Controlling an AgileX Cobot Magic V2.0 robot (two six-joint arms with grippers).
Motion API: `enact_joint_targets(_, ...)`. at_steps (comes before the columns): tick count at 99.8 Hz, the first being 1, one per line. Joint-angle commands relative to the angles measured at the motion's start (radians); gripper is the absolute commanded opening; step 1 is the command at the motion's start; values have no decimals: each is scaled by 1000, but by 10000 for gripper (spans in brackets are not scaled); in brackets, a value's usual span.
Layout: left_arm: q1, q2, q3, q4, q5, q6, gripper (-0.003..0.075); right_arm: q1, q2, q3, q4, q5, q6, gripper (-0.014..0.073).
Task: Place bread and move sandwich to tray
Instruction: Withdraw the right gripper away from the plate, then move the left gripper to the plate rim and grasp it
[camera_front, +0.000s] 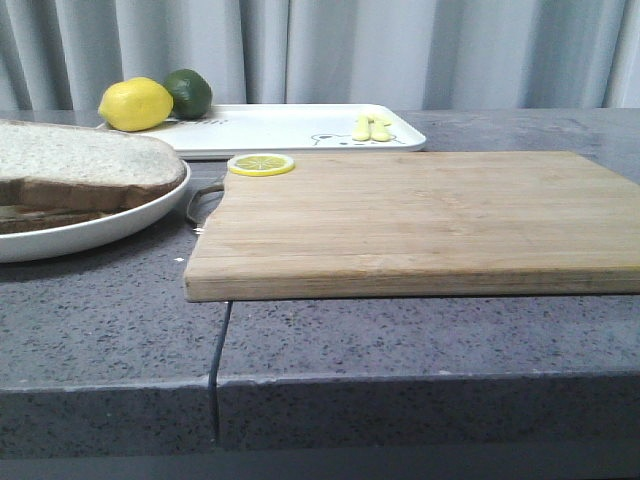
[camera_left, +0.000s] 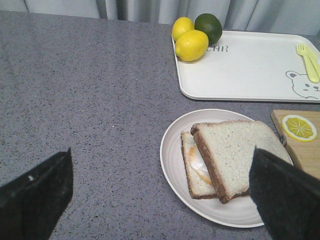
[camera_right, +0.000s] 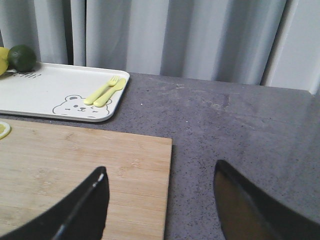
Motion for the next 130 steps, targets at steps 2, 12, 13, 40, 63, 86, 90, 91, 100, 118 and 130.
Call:
enact_joint_targets(2, -3, 11, -32, -9, -65, -11, 662, -6, 4, -26, -13, -97, 0, 461)
enact_joint_targets(12, -3, 11, -32, -9, -65, -11, 662, -6, 4, -26, -13, -113, 0, 461)
enact_joint_targets(13, -3, 11, -32, -9, -65, -11, 662, -6, 4, -26, -13, -114, 0, 461)
enact_joint_targets(40, -3, 11, -32, -9, -65, -11, 662, -6, 4, -26, -13, -116, 0, 461)
enact_joint_targets(63, -3, 11, -32, -9, -67, -11, 662, -6, 4, -26, -13, -116, 0, 461)
enact_joint_targets(86, -3, 11, -32, -15, -91, -11, 662, -6, 4, -26, -13, -116, 0, 461)
enact_joint_targets(90, -3, 11, -32, -17, -97, -11, 661, -6, 4, -26, -13, -116, 0, 461)
enact_joint_targets(91, -3, 11, -32, -17, -98, -11, 661, -6, 4, -26, -13, -116, 0, 461)
enact_joint_targets(100, -3, 11, -32, -6, -100, -11, 661, -6, 4, -26, -13, -116, 0, 461)
enact_joint_targets(118, -2, 58, -32, 4, -93, -45, 659, -6, 4, -26, -13, -116, 0, 461)
enact_joint_targets(130, -2, 132, -32, 29, -92, -119, 659, -6, 4, -26, -13, -116, 0, 461)
